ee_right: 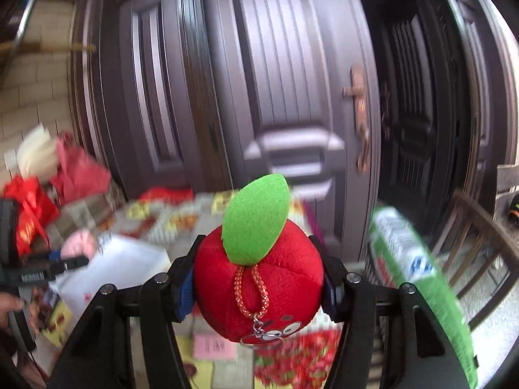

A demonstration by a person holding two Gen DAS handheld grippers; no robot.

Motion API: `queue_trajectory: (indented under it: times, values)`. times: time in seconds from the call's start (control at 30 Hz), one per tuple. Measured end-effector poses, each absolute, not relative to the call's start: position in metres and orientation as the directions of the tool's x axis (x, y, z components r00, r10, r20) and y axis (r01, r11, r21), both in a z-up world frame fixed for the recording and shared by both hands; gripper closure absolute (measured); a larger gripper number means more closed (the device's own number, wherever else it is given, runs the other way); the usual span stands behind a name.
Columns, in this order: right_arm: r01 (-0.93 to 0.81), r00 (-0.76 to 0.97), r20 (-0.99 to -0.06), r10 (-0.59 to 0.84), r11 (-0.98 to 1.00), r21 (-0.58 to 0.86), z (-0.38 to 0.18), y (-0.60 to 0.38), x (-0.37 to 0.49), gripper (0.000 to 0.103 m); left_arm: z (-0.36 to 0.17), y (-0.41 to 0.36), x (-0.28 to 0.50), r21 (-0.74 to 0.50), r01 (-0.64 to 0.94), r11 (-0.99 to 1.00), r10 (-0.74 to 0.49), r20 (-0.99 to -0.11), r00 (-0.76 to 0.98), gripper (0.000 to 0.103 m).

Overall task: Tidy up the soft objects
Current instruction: 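Carry both plushes over the white tray and open both tools to drop them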

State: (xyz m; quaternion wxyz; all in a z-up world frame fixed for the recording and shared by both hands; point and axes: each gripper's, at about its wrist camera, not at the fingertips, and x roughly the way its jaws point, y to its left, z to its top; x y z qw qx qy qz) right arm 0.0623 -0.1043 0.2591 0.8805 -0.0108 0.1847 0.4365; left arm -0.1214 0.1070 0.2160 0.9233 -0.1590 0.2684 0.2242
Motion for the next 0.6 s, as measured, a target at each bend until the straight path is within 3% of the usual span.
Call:
queue_trajectory:
  times: [0.2,0.6]
  values:
    - [-0.786,0.565,-0.212,0.797,0.598,0.153,0.298,-0.113,0.040,0.043,0.233,0.098,-0.144,-0.166,-0.494,0.853,0.349,-0.522,0.778,0.038]
    - [-0.803,0.540,-0.201,0.817,0.572,0.168,0.295,-0.102,0.012,0.043,0.235,0.106,-0.184,-0.186,-0.528,0.828,0.380,-0.507,0.774,0.038]
